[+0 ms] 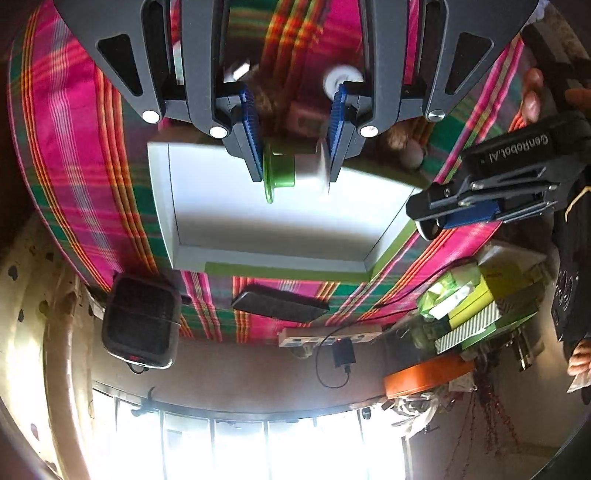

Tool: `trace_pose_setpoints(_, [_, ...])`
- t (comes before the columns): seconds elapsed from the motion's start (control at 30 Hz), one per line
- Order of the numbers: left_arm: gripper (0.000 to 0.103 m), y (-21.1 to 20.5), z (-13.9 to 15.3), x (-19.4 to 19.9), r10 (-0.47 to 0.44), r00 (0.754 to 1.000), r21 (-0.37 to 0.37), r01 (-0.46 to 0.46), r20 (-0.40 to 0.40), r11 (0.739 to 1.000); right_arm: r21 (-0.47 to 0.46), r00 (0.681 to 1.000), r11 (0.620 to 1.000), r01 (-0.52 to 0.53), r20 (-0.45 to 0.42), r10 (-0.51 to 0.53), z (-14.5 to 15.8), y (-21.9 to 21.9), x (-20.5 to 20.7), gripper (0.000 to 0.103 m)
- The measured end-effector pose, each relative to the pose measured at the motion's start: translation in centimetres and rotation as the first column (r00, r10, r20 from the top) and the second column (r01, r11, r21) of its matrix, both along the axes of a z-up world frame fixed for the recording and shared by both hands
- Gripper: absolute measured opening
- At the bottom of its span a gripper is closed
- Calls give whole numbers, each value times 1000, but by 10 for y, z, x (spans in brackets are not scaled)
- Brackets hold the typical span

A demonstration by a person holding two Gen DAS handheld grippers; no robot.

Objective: Organize objects
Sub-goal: 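Lift and carry the spool and disc over the grey box with both tools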

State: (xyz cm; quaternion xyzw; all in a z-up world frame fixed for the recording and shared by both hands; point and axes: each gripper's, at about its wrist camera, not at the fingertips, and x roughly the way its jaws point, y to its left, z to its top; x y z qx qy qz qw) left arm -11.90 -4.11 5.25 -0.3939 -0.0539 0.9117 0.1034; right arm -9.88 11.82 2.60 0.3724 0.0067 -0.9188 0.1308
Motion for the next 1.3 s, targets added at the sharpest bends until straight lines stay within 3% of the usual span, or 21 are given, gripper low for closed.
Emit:
trace_pose_setpoints(0.47, [47,7,-3,-56,-26,999,-7,26,29,1000,31,999,1000,1,40,-2,-1,-5,-66,34])
trace_pose_setpoints(0.8, [47,14,-17,-93,-39,996,-44,43,80,998,45,991,999,15,130,-21,-21,-6,-112,34])
trace_pose_setpoints(1.3, [47,23,-26,-115,-42,995,-88,50,92,995,97,984,995,37,171,-53,-37,-2,-132,34])
